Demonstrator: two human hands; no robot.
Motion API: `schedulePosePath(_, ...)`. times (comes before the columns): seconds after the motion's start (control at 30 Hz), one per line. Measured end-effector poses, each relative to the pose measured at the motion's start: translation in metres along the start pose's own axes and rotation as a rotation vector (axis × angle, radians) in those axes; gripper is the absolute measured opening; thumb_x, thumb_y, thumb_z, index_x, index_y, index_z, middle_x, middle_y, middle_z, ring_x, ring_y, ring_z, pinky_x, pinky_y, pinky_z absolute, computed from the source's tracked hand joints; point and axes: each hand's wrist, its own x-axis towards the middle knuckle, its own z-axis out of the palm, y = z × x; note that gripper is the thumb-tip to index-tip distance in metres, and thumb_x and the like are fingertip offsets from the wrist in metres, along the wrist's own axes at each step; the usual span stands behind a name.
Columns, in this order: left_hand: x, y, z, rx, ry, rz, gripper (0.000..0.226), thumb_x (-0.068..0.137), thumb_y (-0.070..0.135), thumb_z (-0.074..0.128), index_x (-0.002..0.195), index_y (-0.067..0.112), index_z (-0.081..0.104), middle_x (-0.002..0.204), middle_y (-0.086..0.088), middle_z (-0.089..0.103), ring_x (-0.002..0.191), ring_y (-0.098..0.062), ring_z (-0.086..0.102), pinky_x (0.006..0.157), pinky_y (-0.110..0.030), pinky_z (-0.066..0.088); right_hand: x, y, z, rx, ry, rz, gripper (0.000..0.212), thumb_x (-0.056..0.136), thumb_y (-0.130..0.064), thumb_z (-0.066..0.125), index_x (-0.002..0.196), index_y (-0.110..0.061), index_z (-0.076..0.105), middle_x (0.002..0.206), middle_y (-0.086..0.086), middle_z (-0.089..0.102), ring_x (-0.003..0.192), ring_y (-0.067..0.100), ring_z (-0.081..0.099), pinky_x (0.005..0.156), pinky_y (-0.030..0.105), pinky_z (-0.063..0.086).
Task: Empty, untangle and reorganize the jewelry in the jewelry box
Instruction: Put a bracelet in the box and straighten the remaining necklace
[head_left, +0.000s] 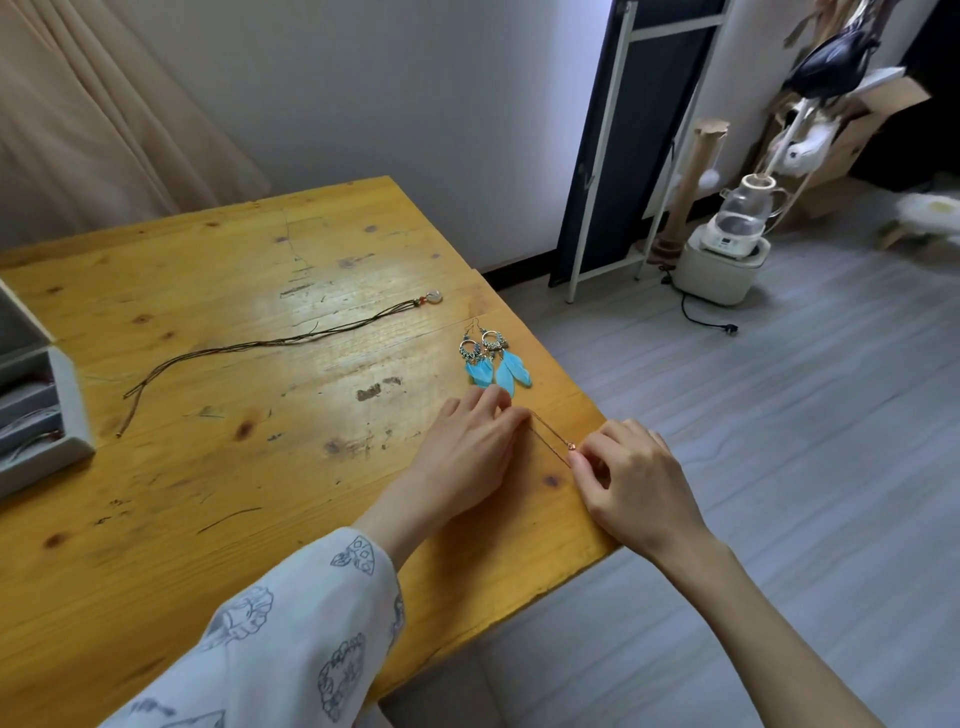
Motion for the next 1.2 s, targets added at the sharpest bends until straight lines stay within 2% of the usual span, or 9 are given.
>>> schedulePosePath(0.13, 0.013, 0.005, 0.002, -0.135, -0.055, -0.043, 0.043, 0.090, 0.012, 0.038, 0.131, 0.024, 0.042, 0.129, -0.003, 0.040, 0.115, -0.021, 0.033, 0.093, -0.032, 0.031, -0.004, -0.001, -0.001, 0.027, 0.007, -0.013, 0.014, 0.083, -0.018, 0.060, 0.070, -0.013, 0.062, 0.070, 0.000, 0.060, 0.069, 0.019, 0.053, 0.067, 0.033, 0.039)
schedulePosePath(0.23, 0.009, 0.006, 0.002, -0.277, -0.016, -0.081, 0.047, 0.085, 0.001, 0.040, 0.127, 0.023, 0.046, 0.129, -0.002, 0.041, 0.119, -0.019, 0.031, 0.097, -0.030, 0.028, -0.004, -0.001, -0.004, 0.119, 0.040, -0.005, 0.015, 0.082, -0.020, 0.054, 0.072, -0.014, 0.063, 0.071, -0.002, 0.060, 0.069, 0.016, 0.054, 0.066, 0.029, 0.038)
schedulePosePath(0.37, -0.001, 0.004, 0.008, -0.134, 0.012, -0.012, 0.053, 0.086, 0.001, 0.038, 0.131, 0.029, 0.043, 0.131, -0.001, 0.039, 0.123, -0.020, 0.029, 0.099, -0.032, 0.023, -0.006, 0.007, -0.006, 0.118, 0.041, -0.007, 0.014, 0.082, -0.018, 0.054, 0.075, -0.014, 0.065, 0.076, -0.003, 0.060, 0.072, 0.015, 0.054, 0.069, 0.030, 0.041)
schedulePosePath(0.53, 0.001, 0.007, 0.013, -0.049, 0.032, -0.048, 0.051, 0.088, 0.008, 0.036, 0.134, 0.031, 0.037, 0.134, -0.002, 0.036, 0.127, -0.022, 0.025, 0.101, -0.036, 0.021, -0.011, 0.014, -0.004, 0.098, -0.038, -0.030, 0.008, 0.084, -0.015, 0.057, 0.082, -0.015, 0.066, 0.083, -0.004, 0.056, 0.076, 0.012, 0.051, 0.068, 0.025, 0.043)
schedulePosePath(0.7, -0.001, 0.004, 0.012, -0.132, 0.032, -0.060, 0.063, 0.084, 0.000, 0.039, 0.137, 0.032, 0.031, 0.136, -0.002, 0.035, 0.125, -0.020, 0.027, 0.100, -0.033, 0.022, -0.004, 0.011, -0.008, 0.228, -0.018, 0.004, 0.011, 0.086, -0.012, 0.055, 0.084, -0.016, 0.066, 0.078, -0.010, 0.052, 0.065, 0.005, 0.050, 0.058, 0.009, 0.036)
schedulePosePath(0.83, -0.013, -0.021, 0.002, -0.218, 0.077, -0.125, 0.055, 0.087, 0.006, 0.042, 0.136, 0.030, 0.035, 0.136, -0.001, 0.038, 0.124, -0.020, 0.032, 0.100, -0.032, 0.026, 0.026, -0.010, -0.008, 0.327, 0.028, -0.007, 0.014, 0.088, -0.010, 0.054, 0.087, -0.015, 0.067, 0.079, -0.011, 0.055, 0.064, 0.003, 0.051, 0.058, 0.009, 0.037)
schedulePosePath(0.97, -0.030, -0.071, -0.009, -0.136, 0.121, -0.284, 0.040, 0.094, 0.021, 0.041, 0.134, 0.024, 0.041, 0.135, -0.004, 0.042, 0.125, -0.024, 0.035, 0.103, -0.035, 0.026, 0.075, -0.045, 0.012, 0.315, -0.041, -0.076, 0.017, 0.089, -0.014, 0.050, 0.098, -0.014, 0.066, 0.093, -0.003, 0.063, 0.077, 0.008, 0.052, 0.071, 0.023, 0.042)
schedulePosePath(1.1, -0.046, -0.130, -0.013, -0.044, 0.029, -0.472, 0.047, 0.095, 0.041, 0.036, 0.139, 0.024, 0.033, 0.150, -0.007, 0.023, 0.141, -0.024, 0.009, 0.113, -0.043, 0.008, 0.134, -0.076, 0.041, 0.232, -0.196, -0.156, 0.026, 0.092, -0.019, 0.046, 0.114, -0.016, 0.059, 0.115, 0.002, 0.061, 0.107, 0.017, 0.053, 0.091, 0.031, 0.042)
schedulePosePath(1.2, -0.050, -0.168, -0.016, 0.002, 0.047, -0.519, 0.049, 0.096, 0.039, 0.034, 0.142, 0.022, 0.029, 0.154, -0.006, 0.015, 0.142, -0.024, -0.001, 0.113, -0.045, 0.000, 0.179, -0.087, 0.062, 0.116, -0.281, -0.153, 0.033, 0.094, -0.018, 0.041, 0.125, -0.016, 0.053, 0.131, 0.006, 0.051, 0.122, 0.024, 0.043, 0.098, 0.033, 0.036)
